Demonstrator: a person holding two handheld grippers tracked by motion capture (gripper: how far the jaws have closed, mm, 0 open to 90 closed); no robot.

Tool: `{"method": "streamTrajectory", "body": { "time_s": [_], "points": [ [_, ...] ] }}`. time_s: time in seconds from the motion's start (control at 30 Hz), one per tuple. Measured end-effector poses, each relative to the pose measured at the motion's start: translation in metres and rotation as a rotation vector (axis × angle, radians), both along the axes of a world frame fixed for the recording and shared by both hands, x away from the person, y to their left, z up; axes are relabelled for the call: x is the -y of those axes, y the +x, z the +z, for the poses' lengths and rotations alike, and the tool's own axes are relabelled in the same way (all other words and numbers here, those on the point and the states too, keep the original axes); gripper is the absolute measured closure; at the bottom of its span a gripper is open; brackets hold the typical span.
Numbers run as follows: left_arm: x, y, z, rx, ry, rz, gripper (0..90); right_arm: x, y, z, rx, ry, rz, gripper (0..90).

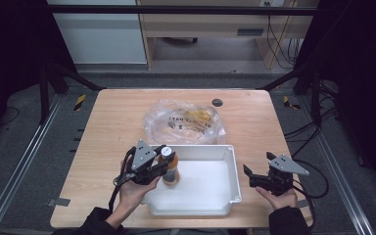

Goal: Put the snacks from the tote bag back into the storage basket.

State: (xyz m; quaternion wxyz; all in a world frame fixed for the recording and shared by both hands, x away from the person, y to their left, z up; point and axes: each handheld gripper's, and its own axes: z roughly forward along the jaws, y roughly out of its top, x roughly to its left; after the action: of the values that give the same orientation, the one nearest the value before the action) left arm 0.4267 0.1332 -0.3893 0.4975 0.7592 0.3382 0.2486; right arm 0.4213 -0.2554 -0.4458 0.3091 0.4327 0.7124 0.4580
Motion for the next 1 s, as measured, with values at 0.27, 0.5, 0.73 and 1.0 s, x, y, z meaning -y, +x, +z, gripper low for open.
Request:
{"method": "streamTrajectory", "body": {
  "time_s": [0.27, 0.5, 0.73, 1.0],
  "points": [
    [0.004, -0.001, -0.006, -0.013, 0.013, -0.005, 59.0, 0.0, 0.0, 0.0, -0.003, 0.0, -0.001, 6.2],
    [0.007, -0.003, -0.009, -0.006, 0.011, -0.011, 59.0, 0.0, 0.0, 0.0, -0.003, -0.001, -0.001, 6.2],
    [0.008, -0.007, -0.013, 0.013, -0.006, 0.0, 58.7, 0.0, 0.0, -0.001, -0.008, -0.005, 0.001, 6.2],
    [0.008, -0.008, -0.015, 0.02, -0.008, -0.001, 56.4, -0.001, 0.0, -0.001, -0.009, -0.008, 0.002, 6.2]
  ]
}}
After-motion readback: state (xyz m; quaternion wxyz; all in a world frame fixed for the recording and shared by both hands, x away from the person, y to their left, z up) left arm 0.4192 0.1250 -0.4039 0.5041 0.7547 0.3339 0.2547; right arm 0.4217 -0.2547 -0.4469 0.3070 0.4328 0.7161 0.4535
